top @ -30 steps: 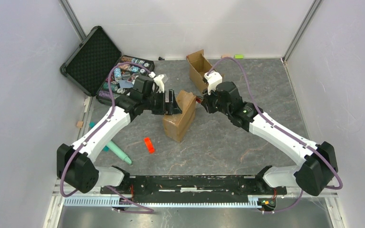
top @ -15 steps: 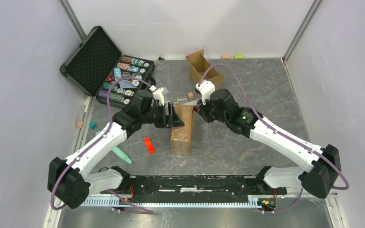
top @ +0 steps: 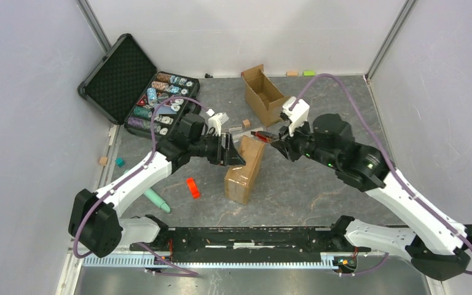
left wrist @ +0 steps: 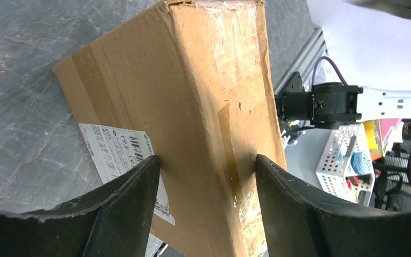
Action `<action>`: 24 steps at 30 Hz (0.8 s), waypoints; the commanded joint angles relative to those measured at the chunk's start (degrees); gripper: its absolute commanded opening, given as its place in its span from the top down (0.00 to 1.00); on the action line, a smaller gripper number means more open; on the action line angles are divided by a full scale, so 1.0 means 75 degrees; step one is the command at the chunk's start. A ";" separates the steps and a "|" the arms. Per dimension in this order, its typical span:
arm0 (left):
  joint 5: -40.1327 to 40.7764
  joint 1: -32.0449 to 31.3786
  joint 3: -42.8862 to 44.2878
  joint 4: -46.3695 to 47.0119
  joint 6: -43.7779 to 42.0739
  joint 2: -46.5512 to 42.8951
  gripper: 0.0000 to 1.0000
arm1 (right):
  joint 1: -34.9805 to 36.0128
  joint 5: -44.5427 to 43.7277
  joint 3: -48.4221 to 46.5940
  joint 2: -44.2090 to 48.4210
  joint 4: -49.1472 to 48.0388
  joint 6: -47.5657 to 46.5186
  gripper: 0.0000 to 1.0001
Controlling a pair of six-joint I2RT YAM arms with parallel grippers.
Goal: Unpack the express box
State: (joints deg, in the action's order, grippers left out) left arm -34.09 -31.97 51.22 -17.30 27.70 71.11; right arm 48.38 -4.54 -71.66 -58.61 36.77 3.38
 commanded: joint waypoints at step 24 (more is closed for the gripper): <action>-0.1045 -0.0062 0.0389 -0.0143 -0.0958 0.0762 0.32 | 0.0235 0.3697 0.0664 0.0228 -0.0031 0.0089 1.00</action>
State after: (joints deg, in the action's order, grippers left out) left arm -40.88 -31.99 53.32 -16.10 24.03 75.61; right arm 49.78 20.95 -67.16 -57.41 40.34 3.16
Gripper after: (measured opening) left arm 0.694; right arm 0.269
